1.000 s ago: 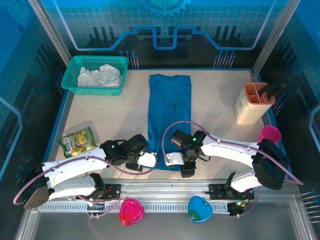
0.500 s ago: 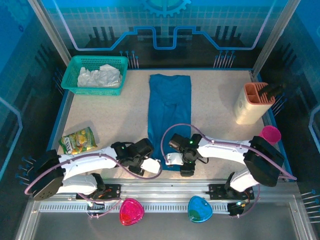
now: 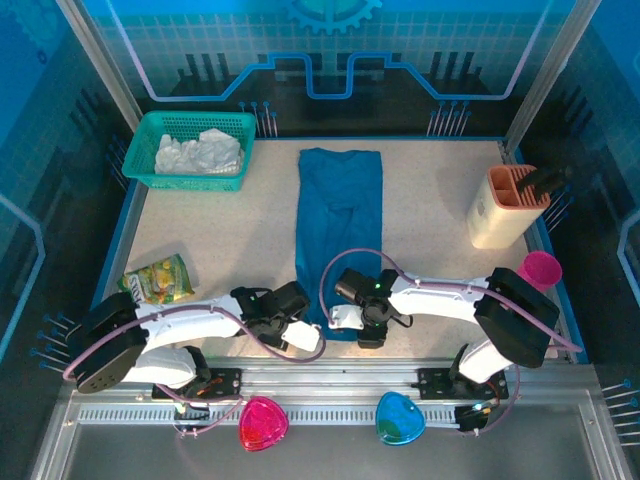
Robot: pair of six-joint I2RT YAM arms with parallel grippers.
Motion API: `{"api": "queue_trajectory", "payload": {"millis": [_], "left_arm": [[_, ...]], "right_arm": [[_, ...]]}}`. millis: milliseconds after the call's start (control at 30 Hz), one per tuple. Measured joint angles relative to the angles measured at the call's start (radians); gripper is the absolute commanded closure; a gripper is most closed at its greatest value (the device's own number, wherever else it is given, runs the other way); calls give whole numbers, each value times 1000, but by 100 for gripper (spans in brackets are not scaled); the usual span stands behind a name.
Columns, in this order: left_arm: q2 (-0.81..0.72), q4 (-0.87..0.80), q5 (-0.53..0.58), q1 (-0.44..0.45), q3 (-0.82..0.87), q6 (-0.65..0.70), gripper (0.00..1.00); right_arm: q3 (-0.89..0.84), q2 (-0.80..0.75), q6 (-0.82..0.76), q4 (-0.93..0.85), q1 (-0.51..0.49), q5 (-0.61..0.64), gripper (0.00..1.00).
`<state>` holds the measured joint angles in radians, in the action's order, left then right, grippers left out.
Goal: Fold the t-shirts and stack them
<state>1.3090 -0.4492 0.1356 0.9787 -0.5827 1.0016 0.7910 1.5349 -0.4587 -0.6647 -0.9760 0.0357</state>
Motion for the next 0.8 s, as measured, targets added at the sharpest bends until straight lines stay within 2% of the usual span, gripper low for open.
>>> {"api": "queue_trajectory", "payload": {"millis": [33,67,100,200,300,400,533,800], "left_arm": [[3,-5,-3,2,0,-2,55],[9,-13,-6,5,-3,-4,66],[15,-19,-9,6,-7,-8,71],[33,-50,-26,13,-18,-13,82],[46,-48,-20,13,-28,-26,100],[56,-7,16,12,-34,-24,100],[55,18,74,11,-29,-23,100],[-93,-77,137,12,-35,-45,100]], "right_arm": [[0,0,0,1,0,0,52],[0,0,0,1,0,0,54],[0,0,0,1,0,0,54],[0,0,0,4,0,-1,57],[-3,-3,0,6,0,-4,64],[-18,-18,-6,20,0,-13,77],[-38,-48,-23,26,-1,-29,100],[-45,-146,-69,-78,0,-51,100]]}}
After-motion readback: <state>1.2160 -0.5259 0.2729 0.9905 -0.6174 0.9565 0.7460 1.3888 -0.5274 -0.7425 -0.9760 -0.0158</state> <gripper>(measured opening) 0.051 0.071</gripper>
